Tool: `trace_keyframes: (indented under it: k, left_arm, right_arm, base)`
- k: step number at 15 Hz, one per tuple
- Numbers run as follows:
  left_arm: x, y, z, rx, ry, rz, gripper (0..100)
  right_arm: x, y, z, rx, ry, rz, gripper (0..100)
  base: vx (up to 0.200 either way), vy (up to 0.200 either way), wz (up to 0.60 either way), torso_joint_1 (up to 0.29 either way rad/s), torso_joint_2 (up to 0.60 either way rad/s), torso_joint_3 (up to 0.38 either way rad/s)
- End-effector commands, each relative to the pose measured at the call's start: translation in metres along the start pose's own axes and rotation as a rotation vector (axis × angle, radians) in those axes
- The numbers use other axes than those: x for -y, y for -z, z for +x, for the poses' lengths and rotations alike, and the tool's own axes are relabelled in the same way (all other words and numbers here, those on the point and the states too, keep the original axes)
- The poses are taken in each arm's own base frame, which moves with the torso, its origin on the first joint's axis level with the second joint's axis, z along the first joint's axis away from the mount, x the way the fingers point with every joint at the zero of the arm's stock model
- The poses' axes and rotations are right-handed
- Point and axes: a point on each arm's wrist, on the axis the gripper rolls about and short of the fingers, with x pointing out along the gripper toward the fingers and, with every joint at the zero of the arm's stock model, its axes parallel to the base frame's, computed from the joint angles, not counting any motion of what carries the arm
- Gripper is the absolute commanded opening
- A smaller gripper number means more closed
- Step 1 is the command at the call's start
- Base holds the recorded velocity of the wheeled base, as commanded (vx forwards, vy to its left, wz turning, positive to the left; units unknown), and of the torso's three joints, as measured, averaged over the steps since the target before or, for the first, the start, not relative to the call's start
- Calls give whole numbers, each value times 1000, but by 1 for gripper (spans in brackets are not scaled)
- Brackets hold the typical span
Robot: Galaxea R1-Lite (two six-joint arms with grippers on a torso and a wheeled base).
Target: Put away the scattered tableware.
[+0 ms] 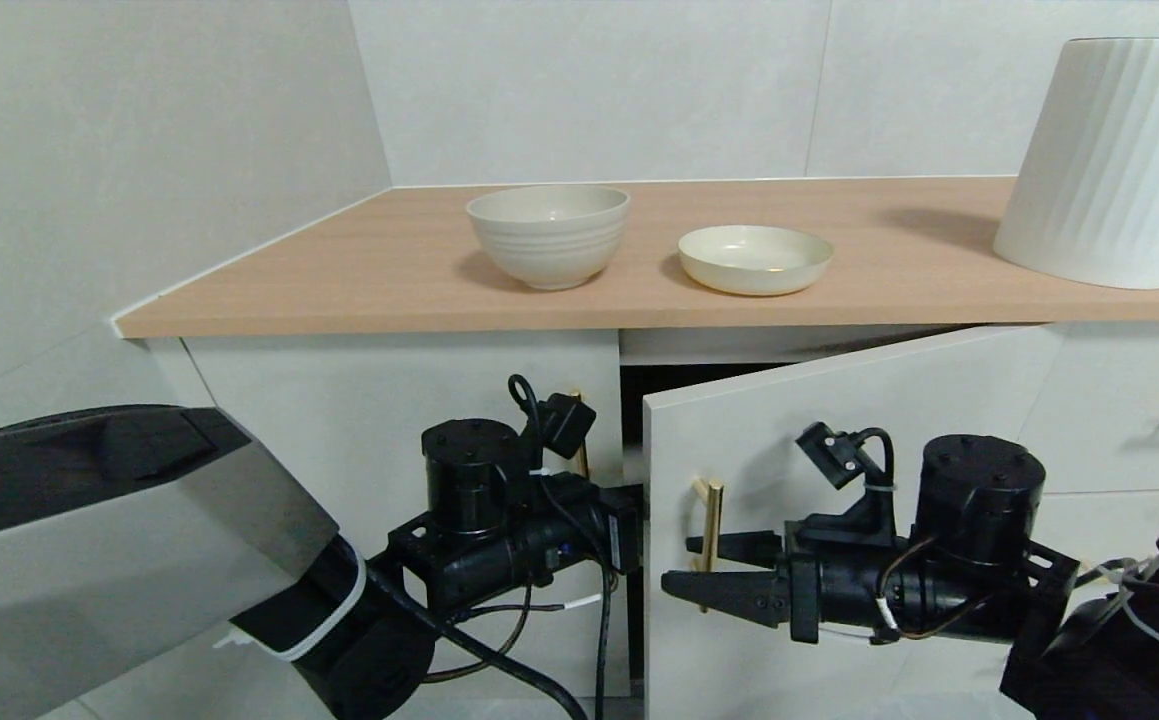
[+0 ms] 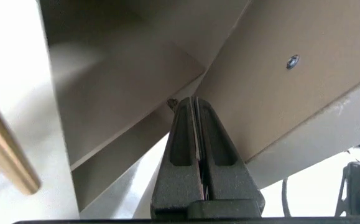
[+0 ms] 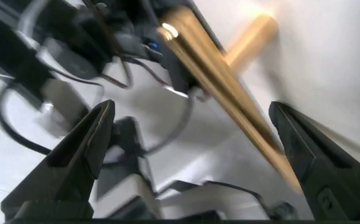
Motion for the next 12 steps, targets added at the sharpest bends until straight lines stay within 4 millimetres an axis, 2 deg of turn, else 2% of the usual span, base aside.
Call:
trace_keyframes:
  k: [1, 3, 5, 7, 8, 10, 12]
  left_arm:
    - [2, 0, 0, -1, 8, 1, 0]
    - [2, -1, 0, 0, 10, 2, 0]
    - [2, -1, 0, 0, 10, 2, 0]
    - [3, -1, -1, 0, 10, 2, 0]
    - [3, -1, -1, 2, 10, 3, 0]
    - [5, 0, 0, -2, 15, 3, 0]
    - [7, 2, 0, -10, 20, 2, 0]
  right_arm:
    - [1, -6, -21, 46, 61, -28, 100]
    - [-5, -15, -32, 84, 71, -50, 100]
    - [-16, -14, -44, 91, 70, -57, 100]
    - [-33, 1, -60, 57, 66, -47, 100]
    - [-44, 19, -72, 8, 68, -67, 100]
    - [-53, 40, -87, -50, 78, -87, 100]
    - [-60, 48, -93, -71, 69, -91, 100]
  base:
    - [0, 0, 0, 0, 0, 0]
    - [0, 0, 0, 0, 0, 0]
    - [0, 0, 0, 0, 0, 0]
    - [0, 0, 0, 0, 0, 0]
    - [0, 0, 0, 0, 0, 0]
    - [0, 0, 0, 0, 0, 0]
    - [0, 0, 0, 0, 0, 0]
